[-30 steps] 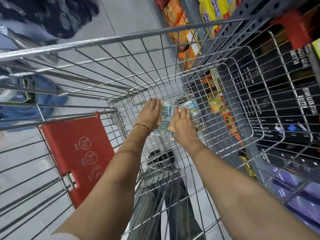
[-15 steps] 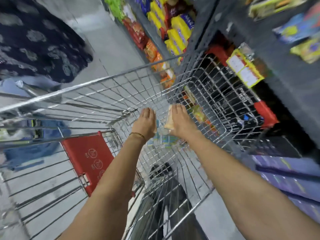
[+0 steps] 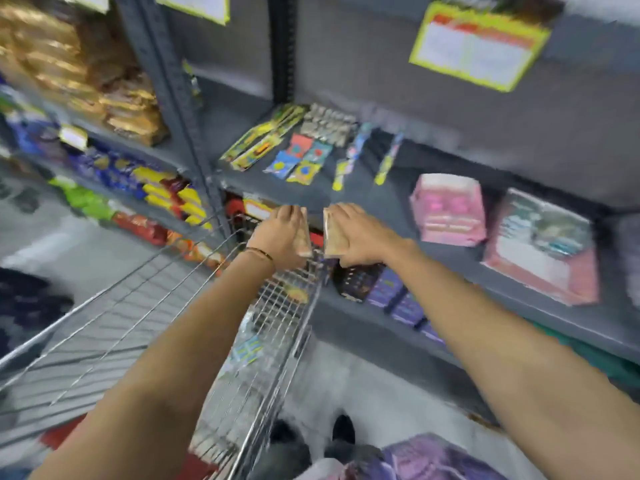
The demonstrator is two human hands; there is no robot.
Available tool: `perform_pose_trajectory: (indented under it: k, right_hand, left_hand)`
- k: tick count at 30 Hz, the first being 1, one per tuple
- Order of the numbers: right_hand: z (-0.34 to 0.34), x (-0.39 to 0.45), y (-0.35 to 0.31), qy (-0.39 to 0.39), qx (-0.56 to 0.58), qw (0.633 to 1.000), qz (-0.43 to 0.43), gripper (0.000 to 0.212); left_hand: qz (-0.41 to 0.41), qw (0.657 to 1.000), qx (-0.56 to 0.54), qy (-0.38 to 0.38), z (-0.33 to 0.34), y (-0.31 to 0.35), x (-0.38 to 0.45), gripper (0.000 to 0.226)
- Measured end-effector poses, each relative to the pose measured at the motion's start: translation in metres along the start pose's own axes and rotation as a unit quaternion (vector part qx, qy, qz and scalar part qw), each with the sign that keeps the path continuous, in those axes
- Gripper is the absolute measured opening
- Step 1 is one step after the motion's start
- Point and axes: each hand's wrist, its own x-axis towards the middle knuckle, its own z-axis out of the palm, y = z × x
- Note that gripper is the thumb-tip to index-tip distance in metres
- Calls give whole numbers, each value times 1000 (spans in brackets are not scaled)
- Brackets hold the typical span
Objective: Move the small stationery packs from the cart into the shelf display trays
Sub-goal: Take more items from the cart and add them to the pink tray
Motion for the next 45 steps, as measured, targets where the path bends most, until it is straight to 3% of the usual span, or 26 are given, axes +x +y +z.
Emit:
perform_pose_trajectory:
  k: [5, 10, 14, 18, 24, 27, 29, 36, 45]
  right_hand:
    - [-44, -63, 81, 69, -16, 993, 90, 94]
    - [-62, -90, 148, 27, 4, 982, 186, 102]
    - [-64, -92, 182, -1, 13, 979, 204, 92]
    - [-58, -88, 209, -16, 20, 982, 188, 100]
    - [-43, -73, 229, 1, 44, 983, 180, 93]
    - [-42, -68, 234, 2, 67, 982, 176, 86]
    - [-41, -67, 234, 11, 84, 981, 175, 77]
    - [-34, -83, 228, 88, 84, 978, 169, 52]
    - [-26, -84, 224, 99, 65, 972, 201, 32]
  left_hand:
    - [91, 995, -18, 34, -32, 87, 46, 94]
    - [131, 991, 1, 11, -42, 164, 95, 94]
    - [112, 993, 30, -32, -37, 202, 129, 93]
    - [103, 994, 17, -40, -27, 217, 151, 86]
    - [88, 993, 0, -73, -18, 220, 167, 83]
    - [95, 993, 6, -71, -17, 225, 170, 45]
    - [102, 993, 28, -53, -16, 228, 166, 32]
    - [104, 992, 73, -8, -6, 227, 150, 31]
    - [97, 992, 75, 2, -4, 227, 145, 32]
